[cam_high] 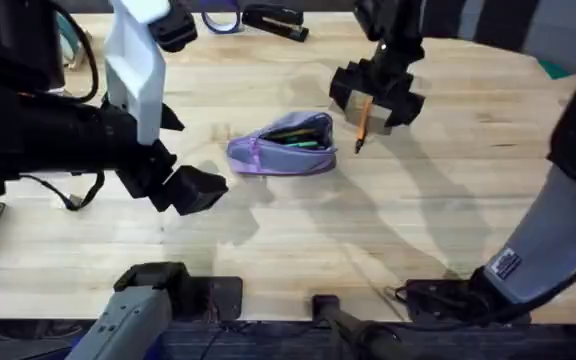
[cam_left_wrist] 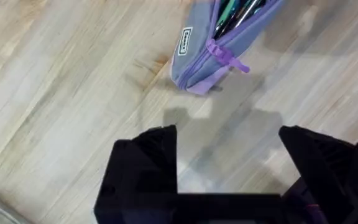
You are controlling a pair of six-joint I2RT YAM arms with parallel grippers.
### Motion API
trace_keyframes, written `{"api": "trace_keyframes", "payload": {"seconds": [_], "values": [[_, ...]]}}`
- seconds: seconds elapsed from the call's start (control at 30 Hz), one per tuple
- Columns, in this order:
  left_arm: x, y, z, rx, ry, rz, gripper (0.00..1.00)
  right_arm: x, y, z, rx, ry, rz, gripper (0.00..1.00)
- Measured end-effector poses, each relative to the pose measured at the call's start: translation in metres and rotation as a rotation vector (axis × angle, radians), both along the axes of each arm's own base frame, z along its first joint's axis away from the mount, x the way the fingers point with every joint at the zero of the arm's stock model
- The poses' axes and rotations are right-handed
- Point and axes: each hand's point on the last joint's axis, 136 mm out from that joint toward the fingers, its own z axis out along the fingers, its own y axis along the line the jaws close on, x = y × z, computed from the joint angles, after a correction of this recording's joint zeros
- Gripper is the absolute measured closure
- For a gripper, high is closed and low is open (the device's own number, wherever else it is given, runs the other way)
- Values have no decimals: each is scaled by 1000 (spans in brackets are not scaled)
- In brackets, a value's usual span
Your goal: Unzip the bag, pick up the pens from the table one at a time and place them inside, then zip the bag closed.
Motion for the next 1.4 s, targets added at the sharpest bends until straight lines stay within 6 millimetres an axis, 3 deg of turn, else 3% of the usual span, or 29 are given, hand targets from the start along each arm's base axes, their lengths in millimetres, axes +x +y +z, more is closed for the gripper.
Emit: {"api": "trace_keyframes", "payload": {"seconds": [0.47,0.6,0.73,0.83,1.2,1.4], "values": [[0,0,0,0,0,0,7,-3,2,-6,19,27,-2,39],[0,0,0,0,0,0,7,-3,2,-6,24,32,-4,428],[0,0,0,0,0,0,7,-3,4,-6,32,32,-6,687],[0,0,0,0,0,0,7,-2,5,-6,41,28,-7,944],[0,0,0,0,0,0,7,-1,5,-5,47,29,5,971],[0,0,0,0,0,0,7,0,6,-2,43,56,104,970]]}}
